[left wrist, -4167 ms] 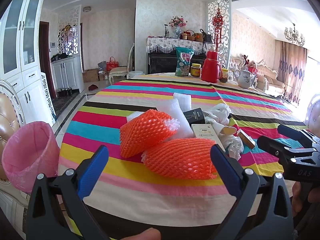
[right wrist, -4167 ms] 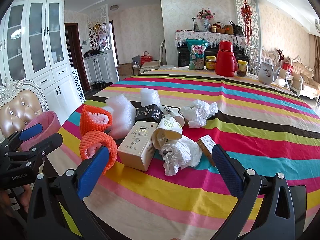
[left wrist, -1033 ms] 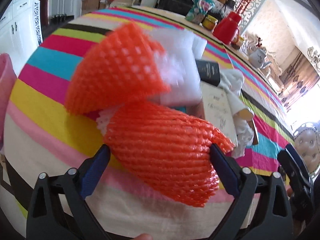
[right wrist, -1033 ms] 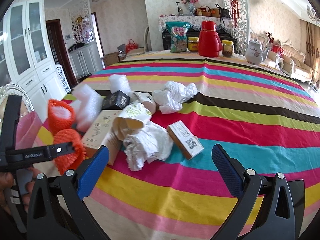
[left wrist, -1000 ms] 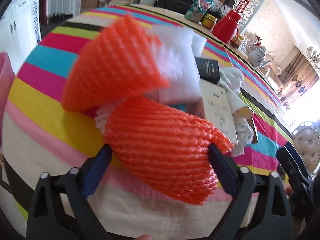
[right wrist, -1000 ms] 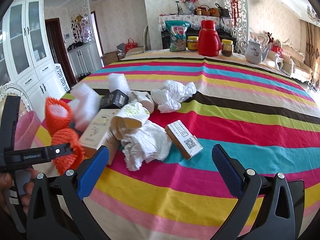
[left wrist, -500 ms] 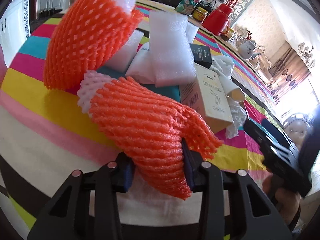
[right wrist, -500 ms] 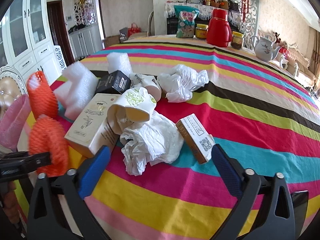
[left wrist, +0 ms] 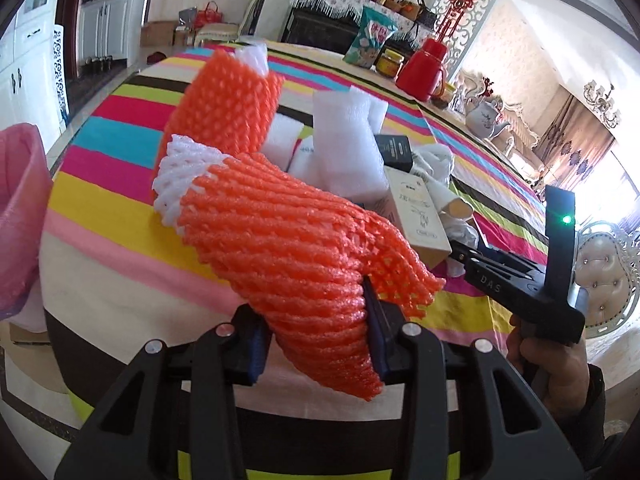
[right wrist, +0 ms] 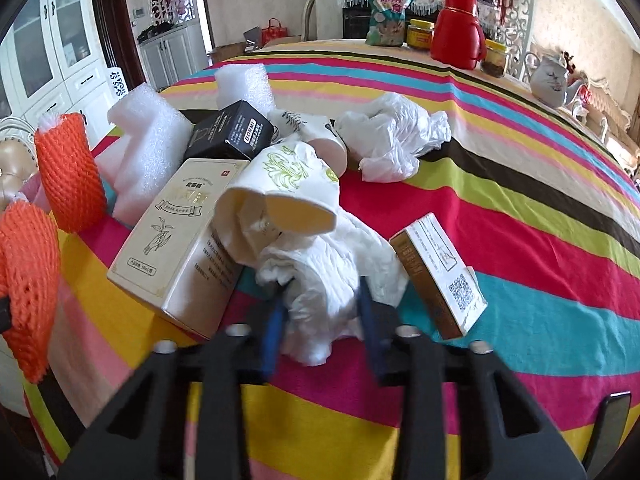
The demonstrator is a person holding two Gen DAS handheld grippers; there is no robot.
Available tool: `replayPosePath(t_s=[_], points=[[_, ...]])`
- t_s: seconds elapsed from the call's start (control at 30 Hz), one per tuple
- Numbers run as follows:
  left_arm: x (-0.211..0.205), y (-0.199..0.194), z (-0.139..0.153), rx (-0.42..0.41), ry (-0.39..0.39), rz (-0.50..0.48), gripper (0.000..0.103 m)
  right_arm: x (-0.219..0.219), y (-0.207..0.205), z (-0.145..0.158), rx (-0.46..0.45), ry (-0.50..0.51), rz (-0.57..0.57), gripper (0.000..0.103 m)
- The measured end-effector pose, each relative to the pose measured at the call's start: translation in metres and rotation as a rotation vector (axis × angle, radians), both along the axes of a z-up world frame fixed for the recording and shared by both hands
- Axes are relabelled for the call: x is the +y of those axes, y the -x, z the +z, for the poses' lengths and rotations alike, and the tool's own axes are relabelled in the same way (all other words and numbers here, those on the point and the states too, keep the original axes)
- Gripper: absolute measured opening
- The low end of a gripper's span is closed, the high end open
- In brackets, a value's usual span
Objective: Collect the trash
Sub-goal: 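Grasp an orange foam fruit net with the left tool while the right tool grasps crumpled white tissue, then carry the orange net and tissue in both tools over the pink trash bin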
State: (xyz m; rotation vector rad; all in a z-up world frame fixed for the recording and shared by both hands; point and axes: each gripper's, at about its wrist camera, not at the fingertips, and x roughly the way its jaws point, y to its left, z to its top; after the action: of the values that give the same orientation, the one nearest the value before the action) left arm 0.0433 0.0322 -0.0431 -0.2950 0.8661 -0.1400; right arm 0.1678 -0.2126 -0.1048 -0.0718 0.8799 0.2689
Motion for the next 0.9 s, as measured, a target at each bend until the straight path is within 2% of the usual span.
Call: replayPosePath(t_s=[0.17,0.33,0.53,0.7,0.9], points=[[0.009,0.009,0.007,-0.032,-0.008,0.006,0.039,-0.009,0.017,0.012,-0.031,-0.036,-0.012,0.020],[0.011,0.012,0.012,-0.049,-0.015,0.009,0.039,-0.021,0.040,0.031,-0.083,-0.063,-0.041,0.020],[0.016,0.029,0.026,-0.101,-0.036,0.014,0.039,-0.033,0.060,0.068,-0.171,-0.104,-0.056,0.020],[0.031,0.039,0.039,-0.136,-0.050,0.047,0.039,-0.024,0.063,0.088,-0.217,-0.125,-0.025,0.020],[0.065,0.047,0.057,-0.184,-0.078,0.117,0.039,0.006,0.060,0.107,-0.252,-0.146,0.046,0.020]])
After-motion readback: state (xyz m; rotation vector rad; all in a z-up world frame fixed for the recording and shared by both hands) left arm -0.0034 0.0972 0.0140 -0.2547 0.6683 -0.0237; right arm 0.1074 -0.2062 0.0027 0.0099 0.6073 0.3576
